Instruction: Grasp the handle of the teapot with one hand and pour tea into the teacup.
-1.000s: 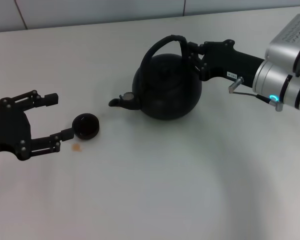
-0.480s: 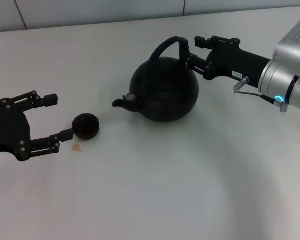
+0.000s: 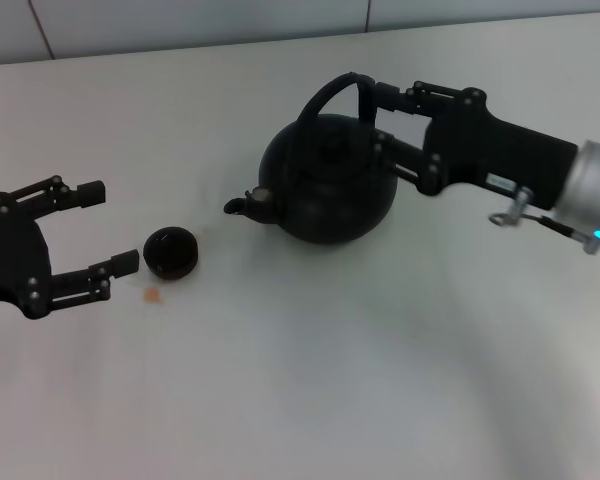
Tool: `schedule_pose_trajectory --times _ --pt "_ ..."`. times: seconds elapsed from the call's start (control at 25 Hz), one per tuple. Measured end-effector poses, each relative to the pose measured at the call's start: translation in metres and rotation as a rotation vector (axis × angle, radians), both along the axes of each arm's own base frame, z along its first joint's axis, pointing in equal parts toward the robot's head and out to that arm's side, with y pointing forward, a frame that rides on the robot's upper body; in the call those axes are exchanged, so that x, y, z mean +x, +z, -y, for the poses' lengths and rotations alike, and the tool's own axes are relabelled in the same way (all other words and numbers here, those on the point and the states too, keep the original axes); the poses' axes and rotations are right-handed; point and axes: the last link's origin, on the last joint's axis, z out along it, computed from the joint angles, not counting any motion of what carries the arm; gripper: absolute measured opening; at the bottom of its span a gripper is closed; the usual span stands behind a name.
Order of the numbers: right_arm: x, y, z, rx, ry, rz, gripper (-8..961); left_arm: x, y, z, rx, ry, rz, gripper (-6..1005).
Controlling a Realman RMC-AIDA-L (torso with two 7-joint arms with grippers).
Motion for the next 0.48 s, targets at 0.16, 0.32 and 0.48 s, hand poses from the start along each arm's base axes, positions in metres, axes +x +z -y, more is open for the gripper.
schedule_pose_trajectory --times 0.16,0.32,0.48 --pt "0.000 0.004 0.019 -0.082 0.114 0.031 478 0.002 0.002 0.002 -0.009 -0.013 0.017 802" --pt "0.005 -0.003 0.021 -0.125 0.108 0.103 478 0.004 0.003 0.004 -0.018 -0.020 0.019 802" --pt "0.005 -0.010 0.018 -0.179 0.087 0.165 478 0.005 0.003 0.008 -0.045 -0.032 0.032 802"
